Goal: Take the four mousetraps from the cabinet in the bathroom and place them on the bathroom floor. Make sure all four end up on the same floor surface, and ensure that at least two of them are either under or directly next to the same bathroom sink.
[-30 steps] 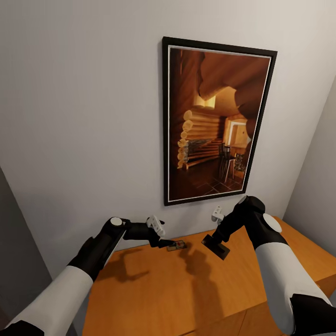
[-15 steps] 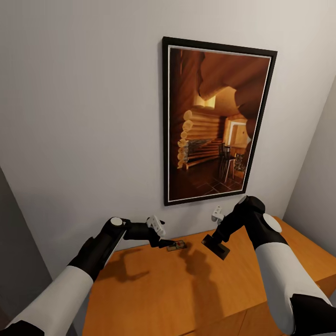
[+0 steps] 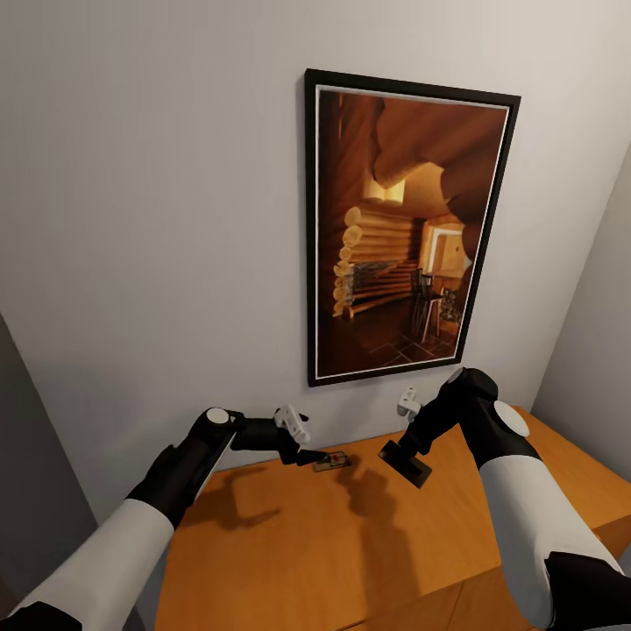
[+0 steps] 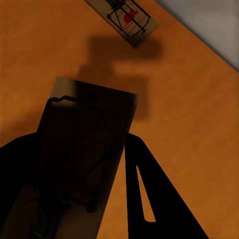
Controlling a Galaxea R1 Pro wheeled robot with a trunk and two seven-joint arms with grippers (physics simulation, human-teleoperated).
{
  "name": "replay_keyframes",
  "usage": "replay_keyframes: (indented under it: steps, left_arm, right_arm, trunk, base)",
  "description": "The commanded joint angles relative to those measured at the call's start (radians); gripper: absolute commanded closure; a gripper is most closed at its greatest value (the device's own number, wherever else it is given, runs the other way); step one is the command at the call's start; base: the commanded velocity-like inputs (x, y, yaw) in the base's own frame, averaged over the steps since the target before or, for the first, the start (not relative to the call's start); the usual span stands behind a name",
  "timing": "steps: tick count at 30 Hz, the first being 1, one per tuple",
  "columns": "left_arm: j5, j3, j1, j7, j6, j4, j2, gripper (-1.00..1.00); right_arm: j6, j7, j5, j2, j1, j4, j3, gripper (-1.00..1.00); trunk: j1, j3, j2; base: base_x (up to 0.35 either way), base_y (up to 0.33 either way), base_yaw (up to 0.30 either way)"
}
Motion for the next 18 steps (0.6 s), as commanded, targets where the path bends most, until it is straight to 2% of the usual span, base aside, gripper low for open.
replay_keyframes:
  steps: [1, 10, 18]
  left_arm:
    - [-0.001, -0.001, 0.0, -0.003, 0.01, -0.002, 0.001, -1.0]
    - [-0.002, -0.001, 0.0, -0.003, 0.01, -0.002, -0.006, -1.0]
    - [-0.002, -0.001, 0.0, -0.003, 0.011, -0.002, -0.007, -1.0]
  right_arm:
    - [0.011, 0.007, 0.005, 0.0, 0.0, -0.001, -0.001, 1.0]
    - [0.011, 0.007, 0.005, 0.0, 0.0, -0.001, -0.001, 1.0]
    - [0.011, 0.007, 0.005, 0.0, 0.0, -0.001, -0.001, 1.0]
  trunk:
    - [0.0, -0.001, -0.001]
    - [0.0, -0.001, -0.001]
    - [0.0, -0.001, -0.001]
  base:
    - [0.0, 0.0, 0.0]
    - [0.001, 0.0, 0.0]
    - [0.077, 0.0, 0.0]
